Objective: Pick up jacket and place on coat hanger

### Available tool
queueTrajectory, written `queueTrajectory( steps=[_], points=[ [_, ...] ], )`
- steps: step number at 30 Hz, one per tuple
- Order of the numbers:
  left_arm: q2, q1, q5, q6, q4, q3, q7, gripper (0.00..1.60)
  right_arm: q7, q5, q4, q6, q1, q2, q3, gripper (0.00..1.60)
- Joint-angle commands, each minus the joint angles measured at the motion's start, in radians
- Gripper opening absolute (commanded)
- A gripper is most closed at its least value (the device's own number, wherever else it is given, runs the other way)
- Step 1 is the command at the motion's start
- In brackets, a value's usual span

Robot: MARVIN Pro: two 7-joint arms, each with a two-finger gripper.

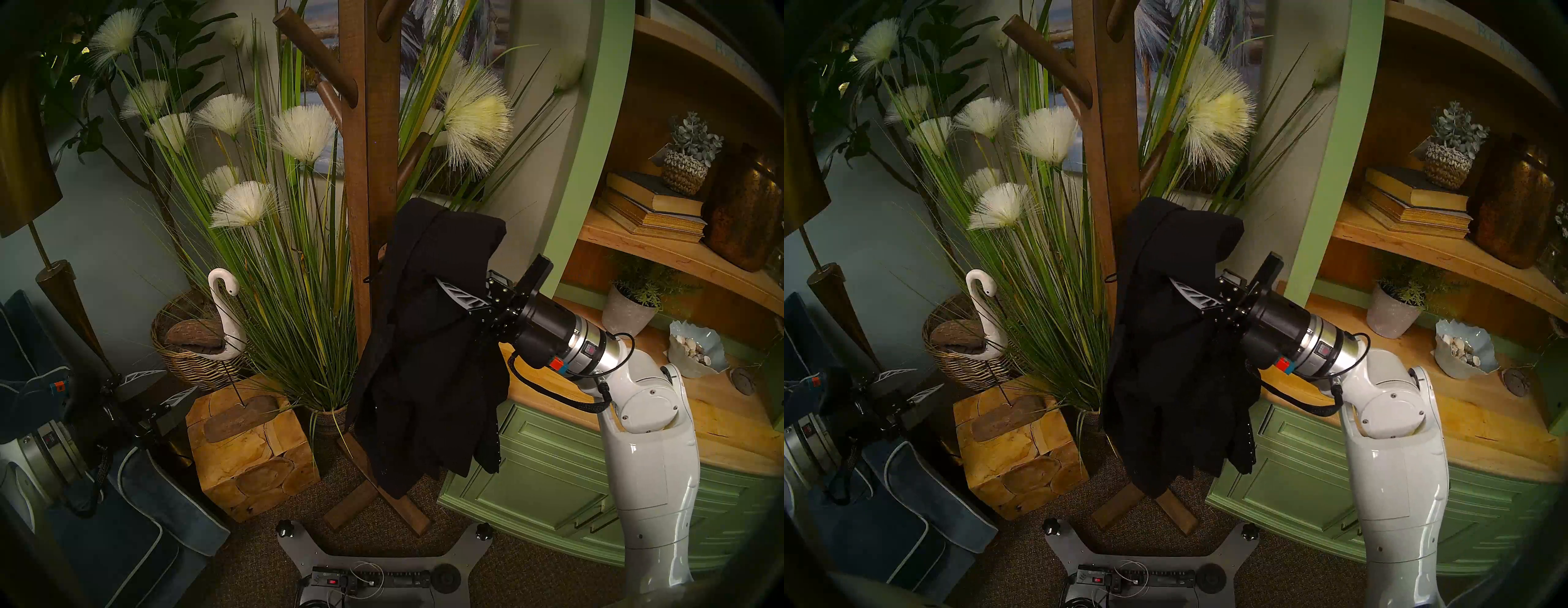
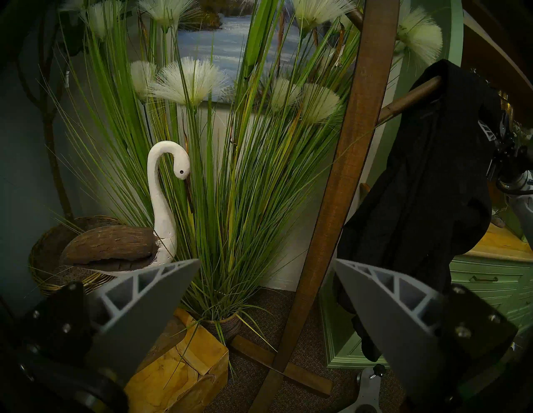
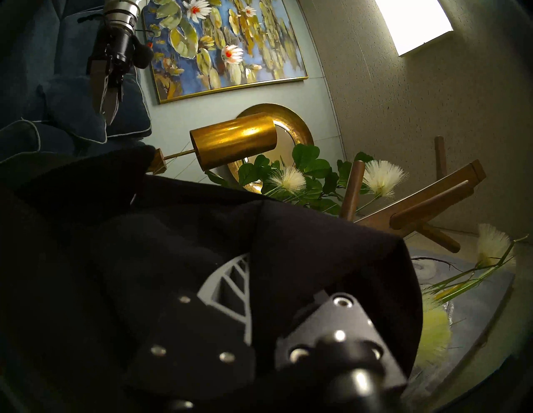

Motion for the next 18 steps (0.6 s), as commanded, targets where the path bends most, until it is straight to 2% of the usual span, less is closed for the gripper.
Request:
queueTrajectory(
  steps=[1,12,18],
  points=[
    [0.0,-0.005,-0.012,0.0,-0.019,0.0,-0.009,1.6,-0.063,-0.038,0.005,0.027,0.112,-0.026,0.0,0.0],
    [0.0,-0.005,-0.012,-0.001,-0.018,0.0,-0.009,1.6,-0.097,-0.11,0.032,0.066,0.176,-0.047,-0.001,0.0],
    [-0.001,-0.005,-0.014,0.0,-0.02,-0.001,-0.01,1.6,-0.103,-0.159,0.073,0.065,0.228,-0.061,-0.032,0.0]
  ],
)
